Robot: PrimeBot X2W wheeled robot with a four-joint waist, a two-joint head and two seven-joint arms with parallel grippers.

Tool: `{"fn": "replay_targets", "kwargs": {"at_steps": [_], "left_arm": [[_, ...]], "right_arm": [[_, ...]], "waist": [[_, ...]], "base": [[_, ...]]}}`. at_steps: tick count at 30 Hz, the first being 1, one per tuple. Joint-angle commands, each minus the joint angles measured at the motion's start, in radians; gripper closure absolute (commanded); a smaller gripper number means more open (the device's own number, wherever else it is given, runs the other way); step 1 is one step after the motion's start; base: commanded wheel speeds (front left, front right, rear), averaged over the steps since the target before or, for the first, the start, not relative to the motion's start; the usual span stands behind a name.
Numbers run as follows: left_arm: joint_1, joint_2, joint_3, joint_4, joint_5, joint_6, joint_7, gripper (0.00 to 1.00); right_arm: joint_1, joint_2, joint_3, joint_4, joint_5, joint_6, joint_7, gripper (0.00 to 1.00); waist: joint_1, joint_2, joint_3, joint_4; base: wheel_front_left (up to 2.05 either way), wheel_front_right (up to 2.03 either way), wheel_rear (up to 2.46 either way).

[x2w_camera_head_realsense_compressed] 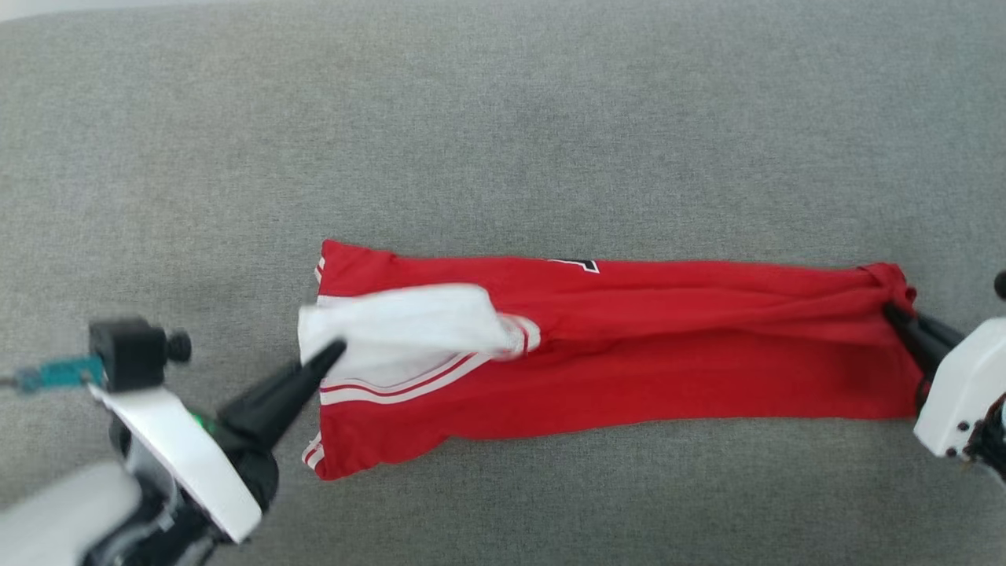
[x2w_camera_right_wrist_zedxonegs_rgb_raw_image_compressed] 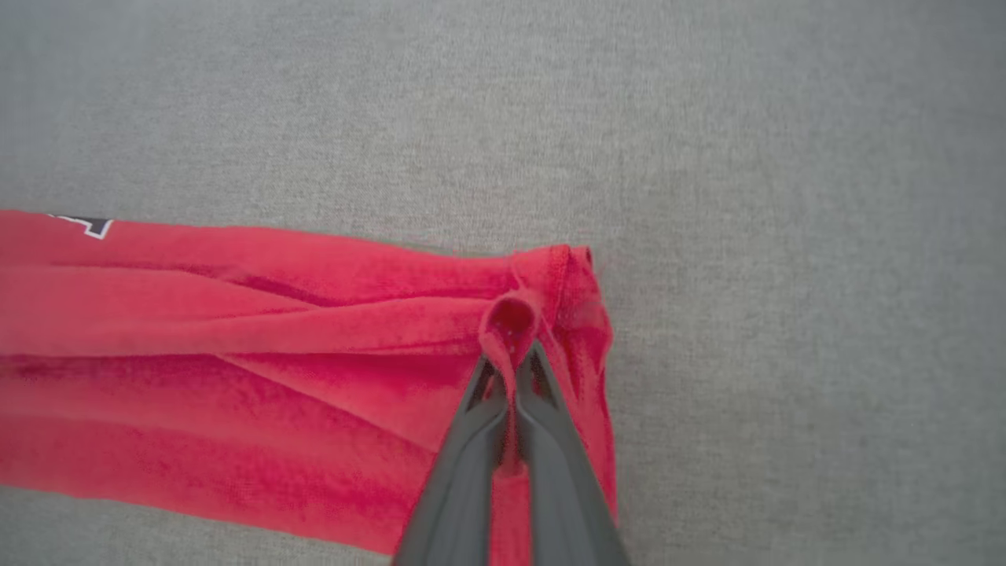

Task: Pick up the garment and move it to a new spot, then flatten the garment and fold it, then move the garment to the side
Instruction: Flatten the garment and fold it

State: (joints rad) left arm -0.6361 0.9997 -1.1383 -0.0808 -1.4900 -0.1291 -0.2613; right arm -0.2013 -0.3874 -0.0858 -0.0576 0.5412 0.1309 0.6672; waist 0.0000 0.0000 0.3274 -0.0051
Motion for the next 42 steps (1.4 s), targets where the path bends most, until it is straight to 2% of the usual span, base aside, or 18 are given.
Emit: {"fn": "replay_targets", "kwargs": {"at_steps": [1, 6, 8, 12, 13, 14, 15, 16, 17, 18, 19, 24, 31, 38, 42], "left_arm": [[0.052, -0.019, 0.023, 0.018, 0.019, -0.003, -0.004, 1.0], [0.139, -0.107, 0.081, 0.05, 0.033, -0.003, -0.005, 1.0], [0.133, -0.147, 0.084, 0.109, 0.06, -0.002, -0.005, 1.0], [0.117, -0.176, 0.088, 0.179, 0.116, -0.002, -0.005, 1.0], [0.115, -0.183, 0.088, 0.189, 0.126, -0.002, -0.005, 0.97], [0.114, -0.185, 0.094, 0.2, 0.143, -0.002, -0.005, 0.86], [0.118, -0.188, 0.101, 0.207, 0.16, -0.002, -0.005, 0.67], [0.123, -0.192, 0.11, 0.212, 0.177, -0.002, -0.005, 0.52], [0.131, -0.194, 0.127, 0.216, 0.19, -0.002, -0.005, 0.17], [0.131, -0.194, 0.127, 0.216, 0.19, -0.002, -0.005, 0.17], [0.144, -0.199, 0.147, 0.218, 0.205, -0.002, -0.005, 0.0], [0.222, -0.245, 0.272, 0.242, 0.306, -0.001, -0.005, 0.0], [0.375, -0.42, 0.525, 0.311, 0.458, -0.001, -0.005, 0.0], [0.482, -0.57, 0.726, 0.335, 0.717, -0.001, -0.005, 0.0], [0.518, -0.627, 0.805, 0.315, 0.904, -0.001, -0.005, 0.0]], "right_arm": [[0.016, 0.014, -0.008, -0.002, -0.006, 0.0, -0.005, 1.0], [0.017, 0.049, 0.001, 0.043, -0.024, 0.0, -0.033, 1.0], [-0.011, 0.066, 0.005, 0.085, -0.04, 0.0, -0.06, 1.0], [-0.041, 0.073, 0.028, 0.136, -0.057, 0.0, -0.092, 1.0], [-0.048, 0.069, 0.035, 0.142, -0.057, 0.0, -0.098, 0.81], [-0.052, 0.064, 0.037, 0.145, -0.055, 0.0, -0.102, 0.58], [-0.051, 0.058, 0.035, 0.146, -0.05, 0.0, -0.104, 0.22], [-0.046, 0.052, 0.032, 0.143, -0.046, 0.0, -0.106, 0.0], [-0.04, 0.047, 0.023, 0.136, -0.04, 0.0, -0.11, 0.0], [-0.04, 0.047, 0.023, 0.136, -0.04, 0.0, -0.11, 0.0], [-0.032, 0.042, 0.012, 0.13, -0.037, 0.0, -0.107, 0.0], [0.02, 0.023, -0.072, 0.1, -0.026, 0.0, -0.072, 0.0], [0.054, 0.05, -0.162, 0.184, -0.009, 0.0, -0.002, 0.0], [0.071, 0.064, -0.167, 0.279, 0.024, 0.0, 0.058, 0.0], [0.079, 0.063, -0.181, 0.319, 0.026, 0.001, 0.079, 0.0]], "waist": [[0.0, 0.0, 0.003, 0.0], [0.0, 0.0, 0.011, 0.003], [0.0, 0.0, 0.017, -0.002], [0.0, 0.0, 0.02, -0.008], [0.0, 0.0, 0.02, -0.008], [0.0, 0.0, 0.019, -0.007], [0.0, 0.0, 0.017, -0.005], [0.0, 0.0, 0.014, -0.001], [0.0, 0.0, 0.011, 0.004], [0.0, 0.0, 0.011, 0.004], [0.0, 0.0, 0.008, 0.011], [0.0, 0.0, -0.01, 0.06], [0.0, 0.0, -0.042, 0.149], [0.0, 0.0, -0.073, 0.221], [0.0, 0.0, -0.087, 0.248]], "base": [[0.0, 0.0, 0.0], [0.0, 0.0, 0.0], [0.0, 0.0, 0.0], [0.0, 0.0, 0.0], [0.0, 0.0, 0.0], [0.0, 0.0, 0.0], [0.0, 0.0, 0.0], [0.0, 0.0, 0.0], [0.0, 0.0, 0.0], [0.0, 0.0, 0.0], [0.0, 0.0, 0.0], [0.0, 0.0, 0.0], [0.0, 0.0, 0.0], [0.0, 0.0, 0.0], [0.0, 0.0, 0.0]]}}
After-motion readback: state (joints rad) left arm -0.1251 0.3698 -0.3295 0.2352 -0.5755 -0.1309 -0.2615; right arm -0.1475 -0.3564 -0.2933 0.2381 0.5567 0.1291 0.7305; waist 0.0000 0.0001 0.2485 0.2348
